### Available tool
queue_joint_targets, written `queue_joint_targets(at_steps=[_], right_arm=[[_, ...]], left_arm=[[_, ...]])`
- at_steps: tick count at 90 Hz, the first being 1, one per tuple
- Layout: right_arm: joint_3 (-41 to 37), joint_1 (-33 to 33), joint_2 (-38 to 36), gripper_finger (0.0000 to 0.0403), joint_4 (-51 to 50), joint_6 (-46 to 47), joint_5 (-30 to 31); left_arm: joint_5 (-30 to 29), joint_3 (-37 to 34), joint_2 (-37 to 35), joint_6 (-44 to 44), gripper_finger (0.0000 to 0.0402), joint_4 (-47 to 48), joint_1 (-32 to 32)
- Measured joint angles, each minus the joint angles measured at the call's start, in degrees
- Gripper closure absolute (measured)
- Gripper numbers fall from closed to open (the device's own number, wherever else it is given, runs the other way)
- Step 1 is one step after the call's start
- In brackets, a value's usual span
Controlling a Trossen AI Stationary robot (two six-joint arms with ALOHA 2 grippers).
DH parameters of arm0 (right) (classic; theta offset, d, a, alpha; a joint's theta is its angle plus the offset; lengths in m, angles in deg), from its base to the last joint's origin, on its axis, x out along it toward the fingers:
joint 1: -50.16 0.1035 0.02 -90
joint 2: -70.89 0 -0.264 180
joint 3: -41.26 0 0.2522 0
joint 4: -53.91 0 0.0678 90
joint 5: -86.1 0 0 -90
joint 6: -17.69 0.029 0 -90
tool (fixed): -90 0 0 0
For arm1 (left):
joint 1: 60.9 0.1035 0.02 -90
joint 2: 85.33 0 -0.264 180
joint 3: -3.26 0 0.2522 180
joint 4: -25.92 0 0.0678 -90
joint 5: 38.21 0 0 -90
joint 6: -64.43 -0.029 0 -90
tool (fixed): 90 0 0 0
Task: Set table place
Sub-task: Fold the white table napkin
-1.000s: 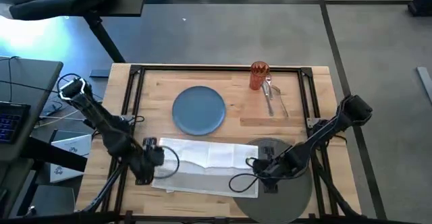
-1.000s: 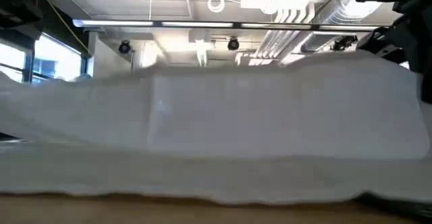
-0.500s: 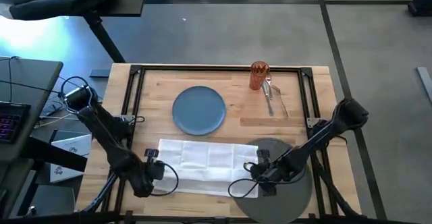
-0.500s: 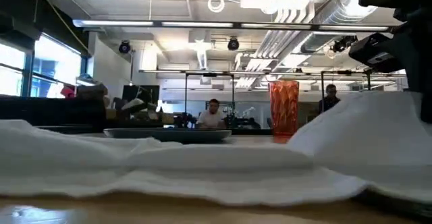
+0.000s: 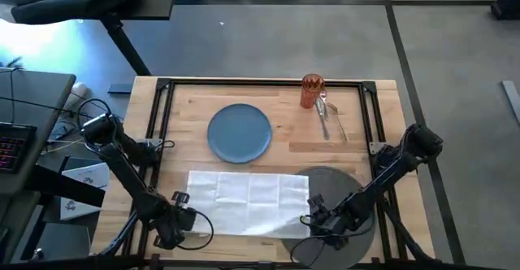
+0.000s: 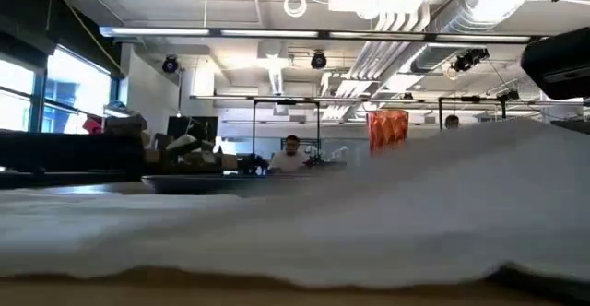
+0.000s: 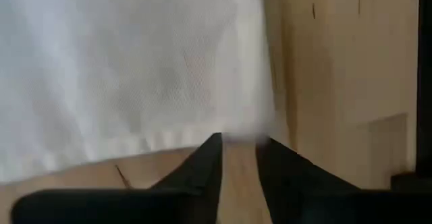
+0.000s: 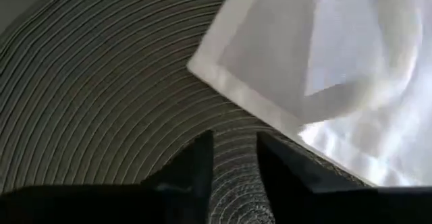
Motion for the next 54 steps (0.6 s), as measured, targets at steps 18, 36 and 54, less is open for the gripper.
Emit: queue_joint_targets(at_steps=[18, 36, 54], right_arm=[[2.3, 0.6, -0.7, 0.0243, -5.4, -0.7, -1.3], [5.3, -1.5, -3.9, 0.0248, -9.1, 13.8, 4.2], [0.9, -6.7, -3.1, 0.0261, -2.0, 21.0, 5.5]], left_arm=[[7.4, 1.3, 0.0, 7.2, 0.0276, 4.7, 0.2], [1.7, 8.0, -1.1, 16.3, 0.0289, 15.7, 1.4], [-1.1, 7.2, -3.0, 22.6, 0.0328, 18.9, 10.8]])
